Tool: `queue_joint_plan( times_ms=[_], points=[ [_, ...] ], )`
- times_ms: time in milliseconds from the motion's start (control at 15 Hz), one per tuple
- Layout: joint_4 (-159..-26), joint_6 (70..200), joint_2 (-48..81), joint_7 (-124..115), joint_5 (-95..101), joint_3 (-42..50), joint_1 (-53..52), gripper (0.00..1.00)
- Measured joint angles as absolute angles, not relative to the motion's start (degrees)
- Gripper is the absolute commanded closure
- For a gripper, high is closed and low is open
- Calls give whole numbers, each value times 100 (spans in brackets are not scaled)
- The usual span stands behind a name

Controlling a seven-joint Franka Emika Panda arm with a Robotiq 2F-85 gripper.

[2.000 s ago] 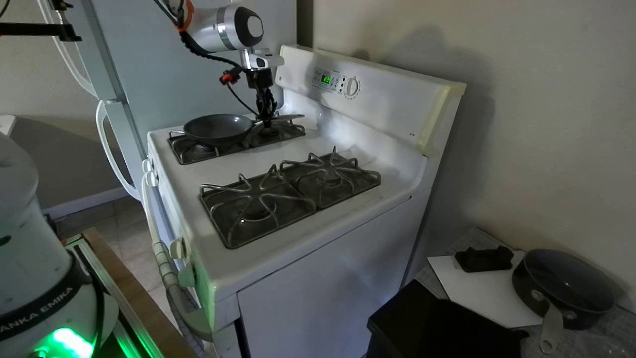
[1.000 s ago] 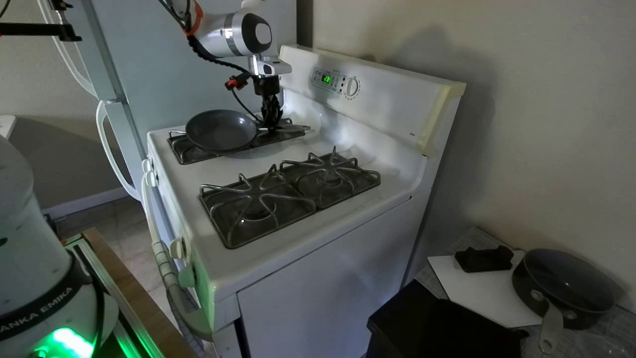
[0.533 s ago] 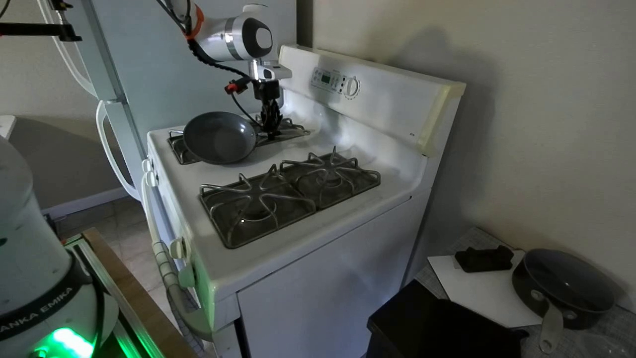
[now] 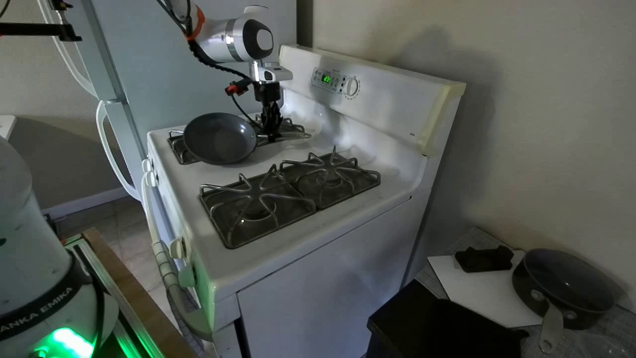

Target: Move the pan to the right

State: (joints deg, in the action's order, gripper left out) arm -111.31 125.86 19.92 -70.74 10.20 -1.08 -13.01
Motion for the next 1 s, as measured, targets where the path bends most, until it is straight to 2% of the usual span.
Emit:
queue_joint_plan(
  times_ms=[1000],
  points=[
    [-11900, 12586, 1546, -7066, 1020, -51, -1068, 95]
  ],
)
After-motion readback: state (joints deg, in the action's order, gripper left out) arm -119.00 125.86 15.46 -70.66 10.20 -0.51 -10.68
